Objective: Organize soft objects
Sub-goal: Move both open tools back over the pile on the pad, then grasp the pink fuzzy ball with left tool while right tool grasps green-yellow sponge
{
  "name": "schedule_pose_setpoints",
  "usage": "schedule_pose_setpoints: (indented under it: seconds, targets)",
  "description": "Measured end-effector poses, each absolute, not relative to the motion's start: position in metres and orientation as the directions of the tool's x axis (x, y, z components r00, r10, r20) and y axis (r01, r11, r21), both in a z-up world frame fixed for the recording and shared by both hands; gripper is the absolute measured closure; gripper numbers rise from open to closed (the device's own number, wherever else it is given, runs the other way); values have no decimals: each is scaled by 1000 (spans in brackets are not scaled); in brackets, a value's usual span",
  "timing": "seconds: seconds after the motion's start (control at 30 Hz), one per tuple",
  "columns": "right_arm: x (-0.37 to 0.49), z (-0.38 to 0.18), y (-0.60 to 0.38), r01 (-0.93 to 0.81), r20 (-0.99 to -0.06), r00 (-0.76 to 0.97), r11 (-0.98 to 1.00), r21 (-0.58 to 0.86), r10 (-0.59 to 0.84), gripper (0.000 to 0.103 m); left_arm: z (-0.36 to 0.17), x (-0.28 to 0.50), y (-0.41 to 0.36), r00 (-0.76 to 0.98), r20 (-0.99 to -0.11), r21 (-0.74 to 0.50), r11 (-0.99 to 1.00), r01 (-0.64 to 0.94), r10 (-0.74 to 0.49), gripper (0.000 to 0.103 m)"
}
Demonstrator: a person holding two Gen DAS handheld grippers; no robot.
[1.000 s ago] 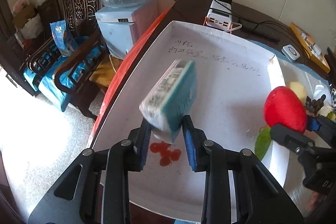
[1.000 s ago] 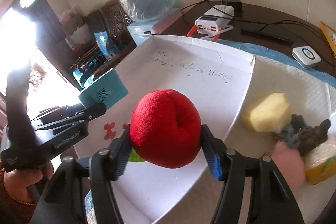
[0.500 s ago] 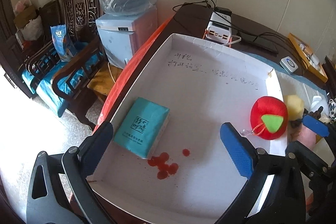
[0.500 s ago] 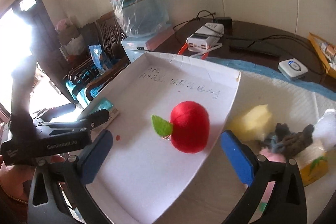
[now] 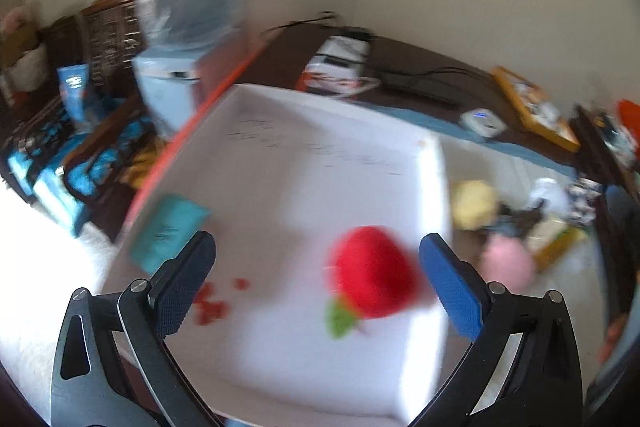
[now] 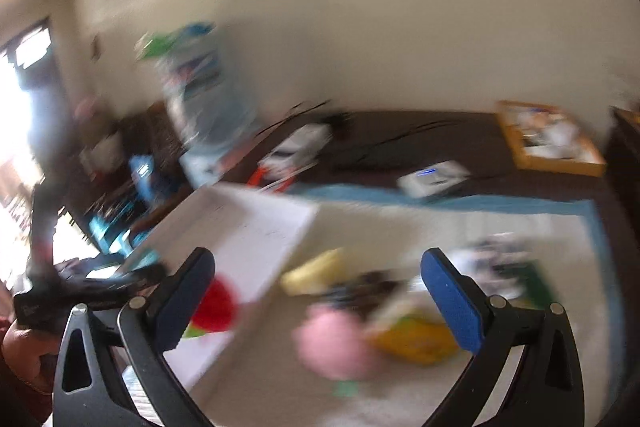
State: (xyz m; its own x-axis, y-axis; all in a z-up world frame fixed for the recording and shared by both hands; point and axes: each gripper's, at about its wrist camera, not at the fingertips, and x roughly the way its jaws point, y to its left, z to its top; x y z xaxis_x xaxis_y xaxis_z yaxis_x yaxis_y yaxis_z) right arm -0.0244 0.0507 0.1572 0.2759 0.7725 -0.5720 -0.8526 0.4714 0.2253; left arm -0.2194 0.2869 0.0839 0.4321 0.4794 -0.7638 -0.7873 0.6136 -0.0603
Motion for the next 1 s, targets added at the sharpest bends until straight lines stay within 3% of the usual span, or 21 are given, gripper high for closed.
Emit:
schedule_pose_setpoints:
  seconds: [0.17,0.4,0.6,0.67,0.83,0.9,0.93,0.97,1.0]
  targets:
    - [32,140,-5,-747,-633,404,637,189,661,0,89,-185,254,542,-754,-130,725,-676,371,0]
    - [68,102,-53,-658,-719,426,733,170,549,0,73,-122,198,573,-803,-165,863,-478,164,0]
    - [85,80,-53,-664,-779,376,732,152,502,0,42,-79,164,482,-864,-104,886,-452,144,10]
    - [92,76,-49,-670,-794,357,727,149,492,0,34,-73,163,465,-876,-115,882,-458,127,19]
    - [89,77,-25,-751,-787,315,647,136,531,1,20,-60,166,426,-896,-108,871,-479,123,19]
    - [89,74,-12,-775,-792,313,623,107,525,6,20,-58,167,427,-895,-104,871,-480,128,23]
    - [89,72,-6,-785,-797,312,613,90,517,9,20,-57,166,427,-895,-99,872,-479,132,32]
    - [90,69,-1,-792,-804,310,605,77,508,17,19,-56,165,426,-895,-95,873,-478,135,33]
    - [91,65,4,-802,-813,300,593,69,500,33,19,-54,166,425,-895,-95,874,-477,135,34]
